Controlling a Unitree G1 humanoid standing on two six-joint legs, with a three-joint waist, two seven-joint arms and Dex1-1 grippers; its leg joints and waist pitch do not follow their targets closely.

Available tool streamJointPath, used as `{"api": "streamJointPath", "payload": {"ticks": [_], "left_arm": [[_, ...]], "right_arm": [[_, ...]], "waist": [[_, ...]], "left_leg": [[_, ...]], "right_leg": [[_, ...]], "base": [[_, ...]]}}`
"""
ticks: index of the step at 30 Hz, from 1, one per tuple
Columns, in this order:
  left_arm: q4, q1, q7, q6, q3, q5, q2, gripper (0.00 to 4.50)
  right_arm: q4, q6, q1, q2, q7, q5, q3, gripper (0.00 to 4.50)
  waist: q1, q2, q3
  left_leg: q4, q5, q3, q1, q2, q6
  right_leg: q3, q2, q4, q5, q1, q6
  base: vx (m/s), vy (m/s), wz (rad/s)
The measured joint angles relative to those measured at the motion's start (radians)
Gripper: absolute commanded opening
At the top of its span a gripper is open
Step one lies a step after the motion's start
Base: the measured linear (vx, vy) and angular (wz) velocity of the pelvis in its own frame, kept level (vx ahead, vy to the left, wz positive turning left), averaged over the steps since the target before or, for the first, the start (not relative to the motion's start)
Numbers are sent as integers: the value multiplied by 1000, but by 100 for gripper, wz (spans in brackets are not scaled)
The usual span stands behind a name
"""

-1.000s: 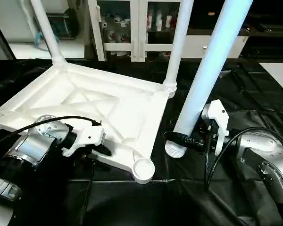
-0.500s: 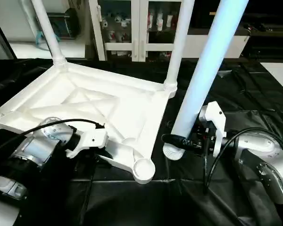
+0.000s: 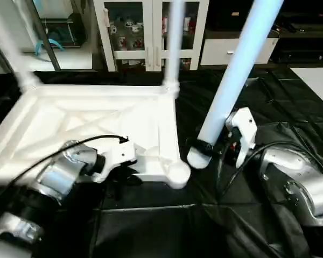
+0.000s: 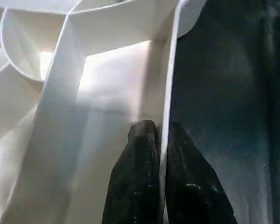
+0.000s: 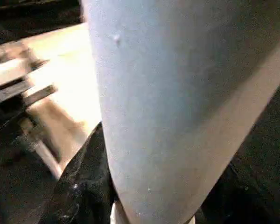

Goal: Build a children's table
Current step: Pick table leg, then insert table leg to table base

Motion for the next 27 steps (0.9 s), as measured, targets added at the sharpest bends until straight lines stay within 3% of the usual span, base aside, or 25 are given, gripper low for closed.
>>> {"api": "streamJointPath", "payload": {"ticks": [6, 14, 27], "left_arm": [[-104, 34, 81, 97, 7, 0, -66, 1], [-108, 36, 201, 141, 40, -4, -156, 1], [-109, 31, 184, 107, 37, -7, -130, 0]], "right_arm": [[24, 72, -49, 13, -17, 41, -35, 186], [68, 104, -93, 20, 17, 46, -12, 186], [104, 102, -122, 21, 34, 30, 13, 186]], "waist": [[18, -5, 2], [16, -10, 5], [15, -16, 4]], "left_leg": [[-1, 2, 1, -2, 0, 6], [-1, 3, 2, -5, 0, 7], [0, 5, 2, -14, 0, 10]], "right_leg": [[-1, -1, -3, 0, -1, 0], [-1, -2, -3, 0, -2, 0], [-1, -2, 1, 0, -17, 0]], "base": [[0, 0, 0], [0, 0, 0], [0, 0, 0]]}}
